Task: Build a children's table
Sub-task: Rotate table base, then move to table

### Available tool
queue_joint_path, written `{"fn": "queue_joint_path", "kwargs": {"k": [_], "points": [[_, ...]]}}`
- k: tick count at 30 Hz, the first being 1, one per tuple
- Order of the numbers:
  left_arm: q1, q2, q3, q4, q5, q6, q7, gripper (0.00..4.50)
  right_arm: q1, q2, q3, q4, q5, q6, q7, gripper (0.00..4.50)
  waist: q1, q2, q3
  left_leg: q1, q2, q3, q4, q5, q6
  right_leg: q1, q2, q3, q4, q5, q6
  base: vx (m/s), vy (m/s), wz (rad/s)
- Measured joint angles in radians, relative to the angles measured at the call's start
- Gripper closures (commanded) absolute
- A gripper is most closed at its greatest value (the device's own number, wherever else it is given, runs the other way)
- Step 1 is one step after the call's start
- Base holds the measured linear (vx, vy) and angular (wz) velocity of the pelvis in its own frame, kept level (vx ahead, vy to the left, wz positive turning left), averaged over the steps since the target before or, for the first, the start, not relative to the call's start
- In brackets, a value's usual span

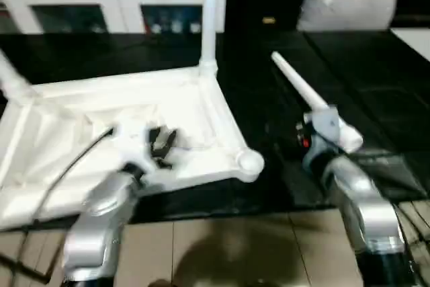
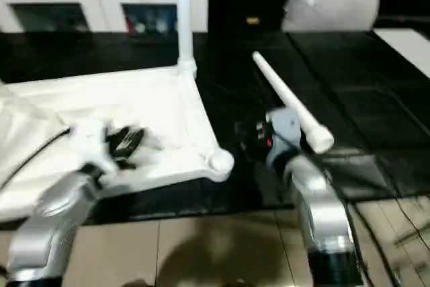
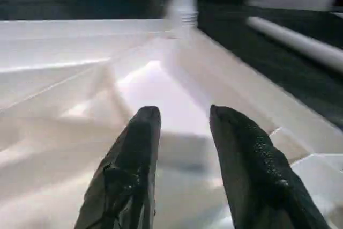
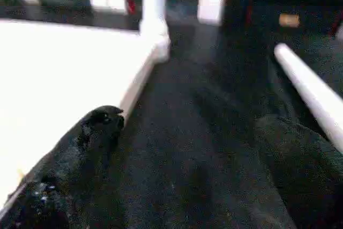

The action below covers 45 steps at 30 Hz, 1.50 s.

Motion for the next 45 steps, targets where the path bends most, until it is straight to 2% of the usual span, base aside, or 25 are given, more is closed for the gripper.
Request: {"fn": "queue_joint_path", "kwargs": {"k": [1, 2, 3, 4, 6, 7, 8, 9, 10, 11, 13, 15, 19, 20, 21, 22, 23, 24, 25, 26, 28, 35, 40, 42, 45], "points": [[0.008, 0.004, -0.001, -0.005, 0.004, 0.001, 0.002, 2.40, 0.028, 0.010, 0.000, -0.041, 0.012, 0.009, -0.006, 0.00, 0.008, -0.014, 0.002, -0.006, 0.003, 0.026, 0.048, -0.030, 0.046, 0.000, 0.011, -0.002, -0.009, 0.007, 0.022, -0.030, -0.280, 0.00], [0.010, 0.002, -0.005, -0.006, 0.007, -0.001, 0.001, 2.32, 0.048, 0.013, 0.000, -0.060, 0.021, 0.023, -0.014, 0.00, 0.016, -0.018, 0.005, -0.021, 0.007, 0.065, 0.168, -0.066, 0.096, 0.003, 0.016, -0.002, -0.012, 0.009, 0.041, -0.019, -0.138, -0.01], [0.023, 0.003, -0.015, -0.013, 0.009, -0.007, -0.001, 2.23, 0.076, 0.015, 0.002, -0.086, 0.028, 0.052, -0.019, 0.00, 0.019, -0.028, 0.005, -0.021, -0.016, 0.095, 0.234, -0.084, 0.123, 0.009, 0.022, -0.003, -0.018, 0.010, 0.046, -0.035, -0.247, -0.10], [0.034, 0.002, -0.028, -0.022, 0.008, -0.014, -0.005, 2.15, 0.110, 0.019, 0.003, -0.117, 0.031, 0.080, -0.026, 0.00, 0.017, -0.032, 0.003, 0.010, -0.069, 0.120, 0.233, -0.111, 0.138, 0.009, 0.035, -0.008, -0.029, 0.013, 0.045, -0.025, -0.224, 0.00], [0.032, 0.004, -0.034, -0.031, 0.011, -0.025, -0.005, 2.00, 0.144, 0.046, -0.005, -0.127, 0.029, 0.096, -0.047, 0.00, 0.011, -0.029, 0.002, 0.052, -0.103, 0.117, 0.128, -0.189, 0.123, 0.010, 0.078, -0.007, -0.067, 0.030, 0.057, -0.028, -0.225, 0.07], [0.040, 0.004, -0.035, -0.031, 0.022, -0.034, 0.001, 1.86, 0.160, 0.049, -0.002, -0.127, 0.024, 0.094, -0.059, 0.00, 0.012, -0.012, 0.000, 0.056, -0.075, 0.094, 0.096, -0.162, 0.087, 0.021, 0.098, -0.024, -0.110, 0.054, 0.123, -0.015, -0.260, 0.01], [0.037, 0.012, -0.035, -0.032, 0.036, -0.043, 0.010, 1.78, 0.161, 0.046, -0.001, -0.128, 0.012, 0.074, -0.063, 0.00, 0.011, 0.001, -0.002, 0.058, -0.053, 0.092, 0.082, -0.143, 0.051, 0.012, 0.098, -0.011, -0.076, 0.039, 0.216, -0.031, -0.316, 0.13], [0.028, 0.025, -0.034, -0.034, 0.046, -0.052, 0.013, 1.70, 0.160, 0.038, 0.001, -0.131, 0.004, 0.051, -0.060, 0.00, 0.004, -0.008, -0.010, 0.057, -0.053, 0.105, 0.086, -0.134, 0.026, -0.015, 0.054, 0.062, 0.000, 0.017, 0.217, -0.009, -0.205, 0.09], [0.022, 0.032, -0.033, -0.035, 0.050, -0.065, 0.012, 1.70, 0.154, 0.025, 0.007, -0.134, 0.000, 0.042, -0.057, 0.00, 0.005, -0.024, -0.012, 0.053, -0.064, 0.113, 0.093, -0.132, 0.020, -0.023, 0.032, 0.086, 0.027, -0.001, 0.174, 0.006, -0.198, 0.08], [0.019, 0.030, -0.030, -0.031, 0.051, -0.075, 0.012, 1.61, 0.153, 0.010, 0.008, -0.137, -0.005, 0.036, -0.052, 0.00, 0.017, -0.032, -0.010, 0.047, -0.085, 0.094, 0.100, -0.130, 0.030, -0.019, 0.037, 0.094, 0.034, -0.004, 0.105, -0.027, -0.238, 0.01], [0.028, 0.016, -0.052, -0.027, 0.051, -0.095, 0.013, 1.47, 0.164, -0.011, 0.006, -0.148, -0.008, 0.037, -0.046, 0.00, 0.047, -0.015, -0.004, 0.045, -0.091, 0.074, 0.109, -0.128, 0.033, -0.013, 0.055, 0.092, 0.022, 0.005, 0.125, -0.060, -0.185, -0.02], [0.027, 0.017, -0.052, -0.027, 0.049, -0.104, 0.013, 1.25, 0.171, -0.009, 0.010, -0.168, -0.005, 0.042, -0.037, 0.00, 0.051, 0.002, 0.004, 0.045, -0.091, 0.072, 0.075, -0.121, 0.032, -0.003, 0.069, 0.083, -0.018, 0.015, 0.142, -0.106, -0.063, -0.09], [0.037, 0.014, -0.048, -0.032, 0.049, -0.122, 0.029, 0.93, 0.172, 0.029, 0.017, -0.188, -0.003, 0.077, -0.062, 0.00, 0.042, 0.034, 0.010, 0.056, -0.027, 0.073, 0.021, -0.083, -0.002, 0.040, 0.070, 0.006, -0.116, 0.023, 0.151, -0.075, -0.002, -0.01], [0.041, 0.016, -0.047, -0.033, 0.049, -0.121, 0.034, 0.86, 0.172, 0.033, 0.015, -0.200, -0.003, 0.081, -0.070, 0.00, 0.043, 0.031, 0.014, 0.058, -0.019, 0.087, 0.020, -0.073, -0.015, 0.038, 0.059, 0.010, -0.078, 0.013, 0.150, -0.141, -0.032, 0.29], [0.043, 0.022, -0.050, -0.035, 0.051, -0.115, 0.034, 0.86, 0.173, 0.036, 0.011, -0.208, -0.001, 0.101, -0.079, 0.00, 0.044, 0.008, 0.017, 0.064, -0.025, 0.116, 0.025, -0.053, -0.023, 0.040, 0.022, 0.053, -0.013, 0.010, 0.143, -0.100, -0.047, 0.23], [0.049, 0.021, -0.051, -0.039, 0.058, -0.114, 0.034, 0.68, 0.171, 0.030, 0.010, -0.208, 0.002, 0.117, -0.083, 0.00, 0.057, -0.028, 0.018, 0.077, -0.030, 0.138, 0.035, -0.058, -0.026, 0.024, 0.013, 0.072, 0.008, -0.001, 0.116, 0.021, -0.062, 0.13], [0.072, 0.019, -0.057, -0.041, 0.063, -0.112, 0.035, 0.68, 0.171, 0.016, 0.013, -0.208, 0.006, 0.131, -0.081, 0.00, 0.065, -0.025, 0.024, 0.079, -0.035, 0.132, 0.078, -0.079, -0.023, 0.021, 0.017, 0.070, 0.010, -0.008, 0.107, 0.062, 0.000, -0.17], [0.105, 0.021, -0.066, -0.040, 0.066, -0.111, 0.029, 0.52, 0.169, 0.003, 0.018, -0.207, 0.009, 0.139, -0.077, 0.00, 0.072, -0.010, 0.024, 0.065, -0.050, 0.106, 0.130, -0.092, -0.004, 0.018, 0.018, 0.066, 0.008, -0.009, 0.107, 0.062, 0.000, -0.17], [0.110, 0.020, -0.070, -0.036, 0.062, -0.111, 0.021, 0.52, 0.177, 0.000, 0.021, -0.206, 0.009, 0.142, -0.070, 0.00, 0.072, -0.007, 0.025, 0.065, -0.067, 0.091, 0.121, -0.105, 0.009, 0.013, 0.015, 0.068, 0.003, -0.006, 0.112, 0.000, 0.000, 0.00], [0.104, 0.019, -0.077, -0.037, 0.056, -0.114, 0.013, 0.46, 0.186, -0.004, 0.022, -0.204, 0.009, 0.144, -0.066, 0.00, 0.071, 0.004, 0.024, 0.074, -0.074, 0.090, 0.078, -0.119, -0.011, 0.008, 0.018, 0.068, -0.009, -0.002, 0.119, -0.007, 0.026, 0.27], [0.102, 0.006, -0.091, -0.040, 0.046, -0.117, 0.010, 0.20, 0.190, -0.004, 0.039, -0.201, 0.009, 0.146, -0.058, 0.00, 0.058, 0.002, 0.023, 0.077, -0.068, 0.104, 0.031, -0.089, -0.005, 0.013, 0.020, 0.070, -0.058, 0.012, 0.127, -0.022, 0.035, 0.22], [0.103, 0.007, -0.089, -0.041, 0.038, -0.117, 0.015, 0.03, 0.171, -0.015, 0.065, -0.203, 0.006, 0.145, -0.047, 0.00, -0.013, 0.012, 0.032, 0.138, -0.054, 0.108, 0.021, -0.114, 0.000, 0.092, 0.011, 0.027, -0.126, 0.036, 0.123, 0.015, 0.040, -0.02], [0.087, 0.002, -0.107, -0.041, 0.038, -0.117, 0.014, 0.03, 0.171, -0.033, 0.061, -0.203, 0.000, 0.145, -0.047, 0.00, -0.056, -0.005, 0.021, 0.138, -0.063, 0.109, 0.013, -0.131, 0.005, 0.098, 0.011, 0.043, -0.119, 0.035, 0.120, 0.109, -0.002, -0.04], [0.071, -0.004, -0.125, -0.041, 0.038, -0.116, 0.014, 0.03, 0.168, -0.035, 0.050, -0.200, -0.008, 0.145, -0.048, 0.00, -0.028, 0.003, 0.016, 0.096, -0.063, 0.079, 0.065, -0.138, 0.053, 0.102, 0.020, 0.051, -0.120, 0.026, 0.120, 0.157, -0.005, 0.04], [0.074, -0.001, -0.124, -0.040, 0.038, -0.115, 0.017, 0.03, 0.148, -0.035, 0.053, -0.197, -0.009, 0.145, -0.047, 0.00, 0.003, 0.024, 0.003, 0.046, -0.045, 0.068, 0.041, -0.085, 0.047, 0.114, 0.033, 0.045, -0.118, 0.009, 0.124, 0.128, 0.022, -0.02]]}}
